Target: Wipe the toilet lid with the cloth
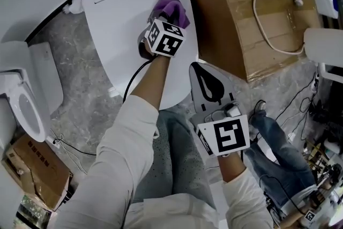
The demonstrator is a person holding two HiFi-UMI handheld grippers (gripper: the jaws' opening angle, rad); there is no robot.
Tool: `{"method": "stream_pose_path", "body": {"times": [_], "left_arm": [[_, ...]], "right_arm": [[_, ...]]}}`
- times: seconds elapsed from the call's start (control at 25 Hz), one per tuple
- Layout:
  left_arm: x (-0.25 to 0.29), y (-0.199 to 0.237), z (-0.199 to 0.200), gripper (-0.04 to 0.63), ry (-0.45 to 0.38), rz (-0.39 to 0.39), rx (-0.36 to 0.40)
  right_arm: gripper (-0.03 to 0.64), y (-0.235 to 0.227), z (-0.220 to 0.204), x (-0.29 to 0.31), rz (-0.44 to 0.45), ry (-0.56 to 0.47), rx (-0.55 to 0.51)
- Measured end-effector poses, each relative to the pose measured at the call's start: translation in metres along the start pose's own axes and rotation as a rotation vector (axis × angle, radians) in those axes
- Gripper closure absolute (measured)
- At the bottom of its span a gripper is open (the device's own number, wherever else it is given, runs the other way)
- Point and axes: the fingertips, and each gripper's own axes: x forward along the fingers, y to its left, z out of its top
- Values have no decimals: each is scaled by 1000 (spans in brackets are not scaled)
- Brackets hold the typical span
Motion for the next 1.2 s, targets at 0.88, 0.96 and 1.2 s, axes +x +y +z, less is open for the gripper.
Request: {"method": "stream_pose_path", "body": {"times": [0.88, 0.96, 1.2], "left_arm": [[-194, 13, -220, 577, 210, 277, -111], [-175, -27, -201, 577, 183, 200, -88], [-132, -194, -154, 577, 159, -230, 60]], "right_arm": [[601, 43, -34, 34, 119, 75, -28], [601, 40, -38, 30, 113, 82, -28], [601, 21, -47, 12, 77, 98, -24]]}}
